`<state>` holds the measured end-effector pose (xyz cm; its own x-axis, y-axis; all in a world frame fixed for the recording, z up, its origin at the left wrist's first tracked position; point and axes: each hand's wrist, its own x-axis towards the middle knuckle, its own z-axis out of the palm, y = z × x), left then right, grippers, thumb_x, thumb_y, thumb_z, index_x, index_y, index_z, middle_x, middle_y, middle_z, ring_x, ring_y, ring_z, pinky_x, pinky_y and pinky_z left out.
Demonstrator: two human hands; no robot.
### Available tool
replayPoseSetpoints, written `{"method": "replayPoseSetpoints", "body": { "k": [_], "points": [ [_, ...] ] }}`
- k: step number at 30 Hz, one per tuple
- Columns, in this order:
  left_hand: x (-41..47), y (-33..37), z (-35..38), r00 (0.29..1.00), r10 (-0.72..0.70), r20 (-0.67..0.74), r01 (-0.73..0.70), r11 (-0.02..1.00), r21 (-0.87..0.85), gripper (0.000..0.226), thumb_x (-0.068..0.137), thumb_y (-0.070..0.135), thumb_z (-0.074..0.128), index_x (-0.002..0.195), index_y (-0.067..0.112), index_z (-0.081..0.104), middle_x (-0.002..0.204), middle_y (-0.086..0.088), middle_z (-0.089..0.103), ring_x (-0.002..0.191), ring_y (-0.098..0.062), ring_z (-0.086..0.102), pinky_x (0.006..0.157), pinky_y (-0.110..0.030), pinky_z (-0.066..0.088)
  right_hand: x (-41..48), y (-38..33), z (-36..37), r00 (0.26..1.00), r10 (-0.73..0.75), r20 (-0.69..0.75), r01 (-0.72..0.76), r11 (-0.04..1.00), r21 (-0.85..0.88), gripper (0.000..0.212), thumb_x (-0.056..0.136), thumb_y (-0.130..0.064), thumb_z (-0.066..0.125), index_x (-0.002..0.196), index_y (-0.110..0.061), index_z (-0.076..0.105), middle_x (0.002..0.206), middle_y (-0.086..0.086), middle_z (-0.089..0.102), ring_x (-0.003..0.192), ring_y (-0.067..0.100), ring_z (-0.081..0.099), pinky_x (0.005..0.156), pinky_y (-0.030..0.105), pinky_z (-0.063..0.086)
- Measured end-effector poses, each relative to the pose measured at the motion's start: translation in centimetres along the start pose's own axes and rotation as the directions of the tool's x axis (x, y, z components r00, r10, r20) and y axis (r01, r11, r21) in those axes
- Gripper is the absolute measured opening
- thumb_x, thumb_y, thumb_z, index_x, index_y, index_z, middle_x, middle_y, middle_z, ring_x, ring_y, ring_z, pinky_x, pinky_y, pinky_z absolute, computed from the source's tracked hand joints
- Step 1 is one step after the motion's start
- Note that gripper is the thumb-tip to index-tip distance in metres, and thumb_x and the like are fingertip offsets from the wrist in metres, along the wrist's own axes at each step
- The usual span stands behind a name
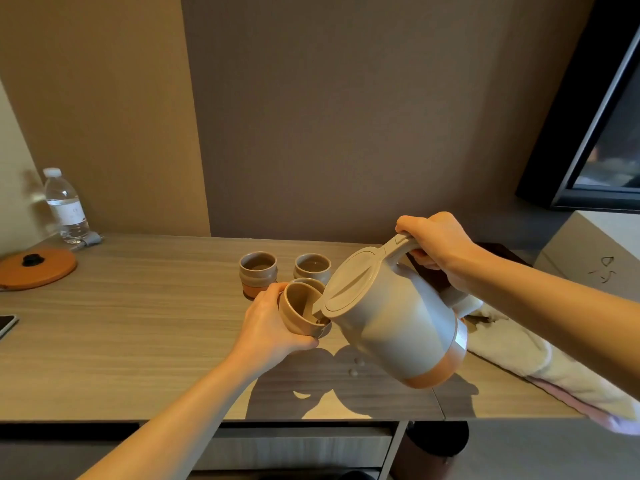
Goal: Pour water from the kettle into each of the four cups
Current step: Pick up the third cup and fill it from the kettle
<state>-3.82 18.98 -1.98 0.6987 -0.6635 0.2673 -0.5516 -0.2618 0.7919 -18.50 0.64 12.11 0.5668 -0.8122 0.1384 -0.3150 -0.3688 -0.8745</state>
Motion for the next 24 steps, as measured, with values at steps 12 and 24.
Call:
{"method": "replayPoseSetpoints", "body": {
  "k": [12,24],
  "points": [
    [-0.2,-0.1,0.5,1.0,-0.009,-0.011,0.008,0.999,-0.054,0.091,0.045,0.038,0.095,0.119,0.038,0.041,0.116,0.013,0.056,0.106,-0.011,0.054,0.081,-0.025,0.046,0.3,-0.7,-0.3,0.999,-0.029,0.018,0.031,0.997,-0.076,0.034,0.081,-0.023,0.058,0.051,-0.009,0.049,0.042,0.0,0.044,0.036,0.011,0.038,0.045,0.023,0.031],
    [0.0,0.1,0.7,1.0,-0.015,-0.015,0.014,0.998,-0.068,0.091,0.045,0.036,0.095,0.118,0.039,0.04,0.115,0.014,0.055,0.106,-0.01,0.053,0.083,-0.027,0.048,0.6,-1.5,-0.3,0.997,-0.081,0.015,0.083,0.985,-0.151,0.038,0.082,-0.025,0.057,0.049,-0.009,0.048,0.051,0.006,0.045,0.046,0.017,0.04,0.05,0.025,0.035]
  ]
}}
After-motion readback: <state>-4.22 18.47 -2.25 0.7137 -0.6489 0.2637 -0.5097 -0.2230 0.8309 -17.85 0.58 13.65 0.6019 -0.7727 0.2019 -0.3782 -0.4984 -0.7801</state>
